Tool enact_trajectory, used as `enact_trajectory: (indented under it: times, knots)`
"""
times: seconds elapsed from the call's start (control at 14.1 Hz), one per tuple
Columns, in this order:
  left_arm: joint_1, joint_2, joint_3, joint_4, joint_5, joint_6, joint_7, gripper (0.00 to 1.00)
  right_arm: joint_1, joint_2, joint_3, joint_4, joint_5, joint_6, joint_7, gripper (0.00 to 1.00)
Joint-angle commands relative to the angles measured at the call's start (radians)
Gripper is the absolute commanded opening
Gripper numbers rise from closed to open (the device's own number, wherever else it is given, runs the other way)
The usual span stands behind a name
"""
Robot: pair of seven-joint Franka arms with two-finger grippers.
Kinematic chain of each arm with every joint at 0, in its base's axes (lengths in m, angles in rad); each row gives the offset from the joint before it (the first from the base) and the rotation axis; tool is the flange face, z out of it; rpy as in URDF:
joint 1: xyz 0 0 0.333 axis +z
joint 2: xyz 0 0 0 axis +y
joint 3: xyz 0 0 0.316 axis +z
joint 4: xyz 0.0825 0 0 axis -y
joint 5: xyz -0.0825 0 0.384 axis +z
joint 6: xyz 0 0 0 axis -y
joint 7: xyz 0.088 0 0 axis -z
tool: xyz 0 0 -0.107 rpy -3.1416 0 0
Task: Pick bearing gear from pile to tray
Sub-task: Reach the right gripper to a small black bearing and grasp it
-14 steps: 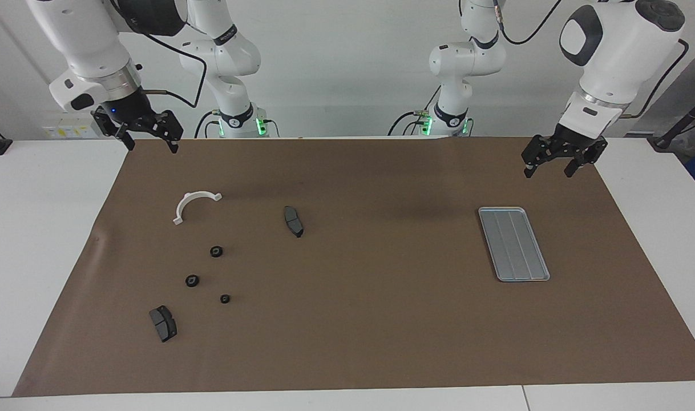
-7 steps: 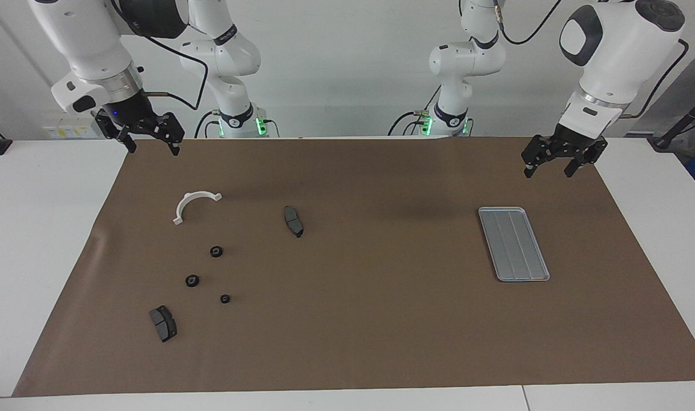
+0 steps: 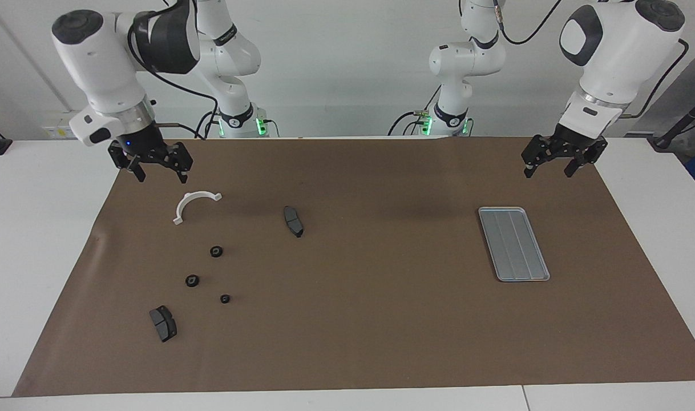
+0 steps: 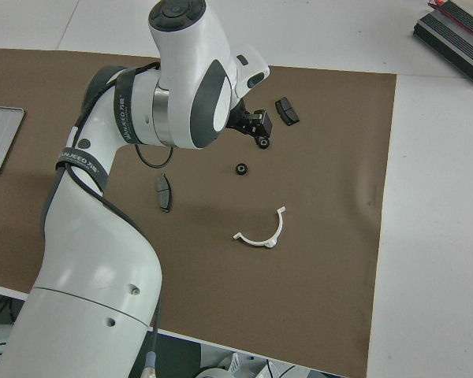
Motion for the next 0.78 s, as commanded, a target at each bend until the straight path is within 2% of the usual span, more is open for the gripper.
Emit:
enact_trajectory:
  times: [0.0,0.14,0.28,0.5,0.71]
  knots:
    - [0.010,-0.006,-0.004,0.007,0.010,-0.020,0.015,1.00,-0.008,0.105,0.007,-0.014,0.013,0.104,-0.088,1.00]
    - [0.010,-0.007,-0.004,0.007,0.010,-0.020,0.015,1.00,0.010,0.173,0.007,-0.044,0.013,0.185,-0.093,1.00]
    - [0.010,-0.006,-0.004,0.007,0.010,-0.020,0.015,1.00,0.034,0.206,0.007,-0.096,0.013,0.303,-0.091,1.00]
    - [0.010,-0.007,-0.004,0.007,0.010,-0.020,0.015,1.00,0.056,0.240,0.007,-0.171,0.013,0.407,-0.093,1.00]
    - [0.009,-0.006,-0.004,0.007,0.010,-0.020,0.015,1.00,0.058,0.268,0.007,-0.188,0.013,0.486,-0.093,1.00]
